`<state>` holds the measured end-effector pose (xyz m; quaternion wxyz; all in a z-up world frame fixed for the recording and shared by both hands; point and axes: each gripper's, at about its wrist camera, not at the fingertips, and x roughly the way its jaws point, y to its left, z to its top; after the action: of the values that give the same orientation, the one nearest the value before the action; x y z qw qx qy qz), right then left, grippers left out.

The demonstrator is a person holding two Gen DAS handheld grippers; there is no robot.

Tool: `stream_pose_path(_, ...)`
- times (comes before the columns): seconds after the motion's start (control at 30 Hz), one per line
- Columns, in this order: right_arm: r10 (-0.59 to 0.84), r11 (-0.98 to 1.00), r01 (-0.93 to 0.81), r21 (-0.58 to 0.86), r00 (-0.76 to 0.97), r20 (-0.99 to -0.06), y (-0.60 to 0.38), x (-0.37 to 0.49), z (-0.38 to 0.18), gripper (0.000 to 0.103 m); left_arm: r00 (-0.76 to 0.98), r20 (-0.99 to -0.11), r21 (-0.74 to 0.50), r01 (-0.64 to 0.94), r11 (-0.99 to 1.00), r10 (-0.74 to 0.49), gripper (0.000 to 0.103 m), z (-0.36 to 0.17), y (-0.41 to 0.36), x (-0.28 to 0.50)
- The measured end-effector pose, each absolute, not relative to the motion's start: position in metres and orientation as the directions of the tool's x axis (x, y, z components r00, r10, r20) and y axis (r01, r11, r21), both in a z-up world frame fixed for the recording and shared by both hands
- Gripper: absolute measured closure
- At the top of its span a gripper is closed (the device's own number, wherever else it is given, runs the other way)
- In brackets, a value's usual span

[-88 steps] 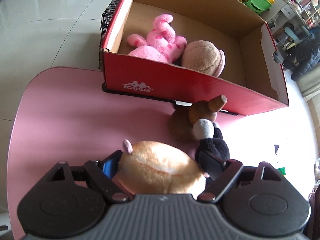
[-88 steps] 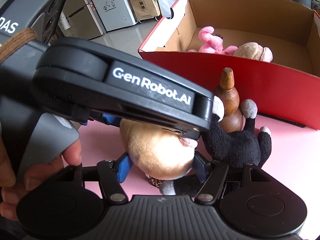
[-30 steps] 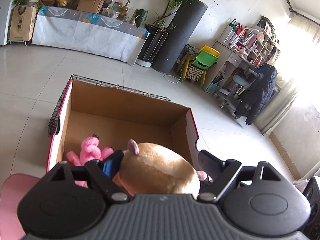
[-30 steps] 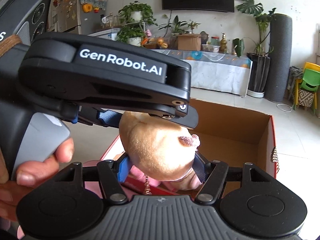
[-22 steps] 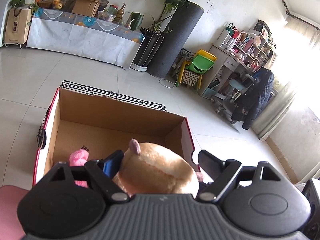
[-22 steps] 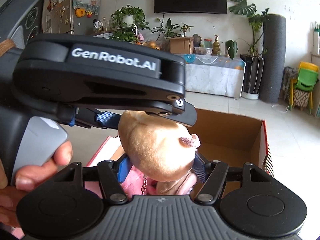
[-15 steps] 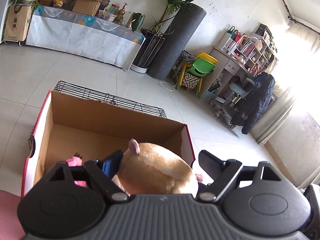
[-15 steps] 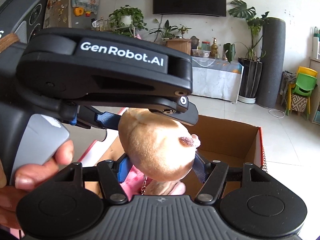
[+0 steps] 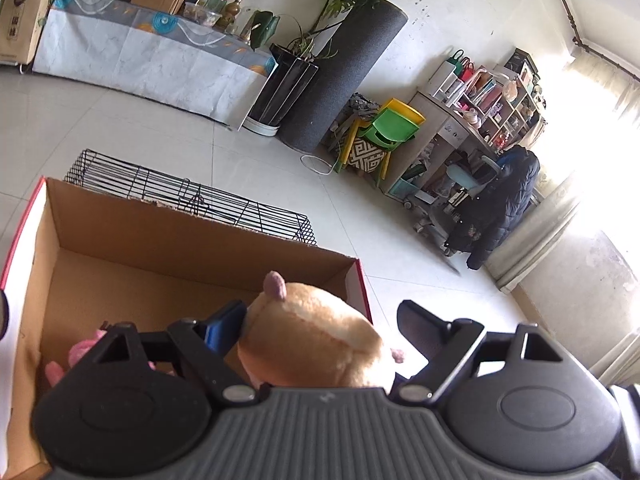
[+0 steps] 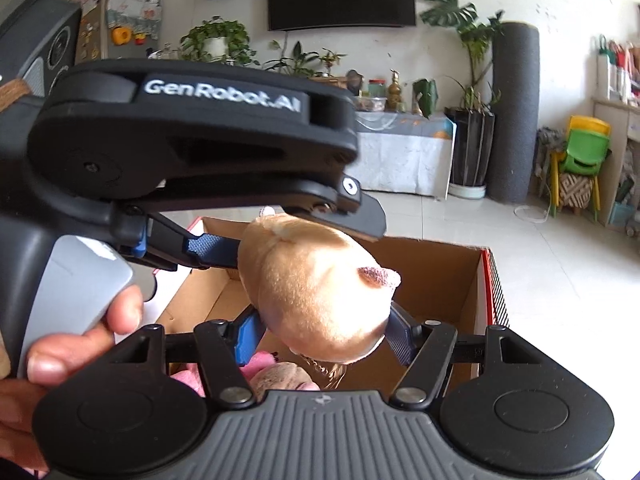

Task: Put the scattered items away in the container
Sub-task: 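Lower the tan plush into the shoebox and open both grippers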

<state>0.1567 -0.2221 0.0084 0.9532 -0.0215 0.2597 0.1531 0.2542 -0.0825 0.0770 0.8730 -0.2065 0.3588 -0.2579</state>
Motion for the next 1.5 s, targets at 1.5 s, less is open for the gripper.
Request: stream_pose_path(1.5,0.156,0.987,-0.098,0.124,0.738,-0.657,-0.246,0.201,-0.052,0.041,0.525,-0.708,-0.509,0.083,0.857,-0.472,0.000,0.004,-0.053,0.277)
